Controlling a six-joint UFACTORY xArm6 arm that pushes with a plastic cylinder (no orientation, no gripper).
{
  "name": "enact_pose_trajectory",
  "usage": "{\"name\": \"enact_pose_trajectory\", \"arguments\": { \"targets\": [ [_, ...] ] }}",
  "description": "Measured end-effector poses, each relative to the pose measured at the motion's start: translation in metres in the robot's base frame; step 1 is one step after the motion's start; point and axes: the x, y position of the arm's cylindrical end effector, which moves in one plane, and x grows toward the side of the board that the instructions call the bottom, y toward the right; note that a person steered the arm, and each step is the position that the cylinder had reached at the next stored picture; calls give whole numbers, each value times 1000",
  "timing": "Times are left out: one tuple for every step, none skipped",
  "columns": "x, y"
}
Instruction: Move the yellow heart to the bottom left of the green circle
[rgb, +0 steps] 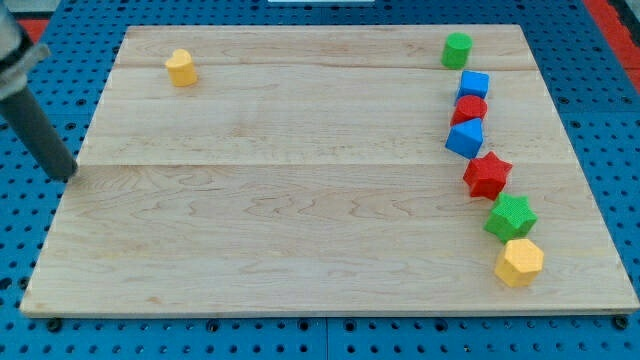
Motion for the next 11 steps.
{"name": "enact_pose_trajectory", "arguments": {
  "targets": [
    [-3,-1],
    [-29,0],
    [-112,1],
    [-137,46],
    [-166,119],
    [-182,136],
    [-185,212],
    [-185,289],
    [-195,331],
    [-203,374],
    [-200,422]
  ]
}}
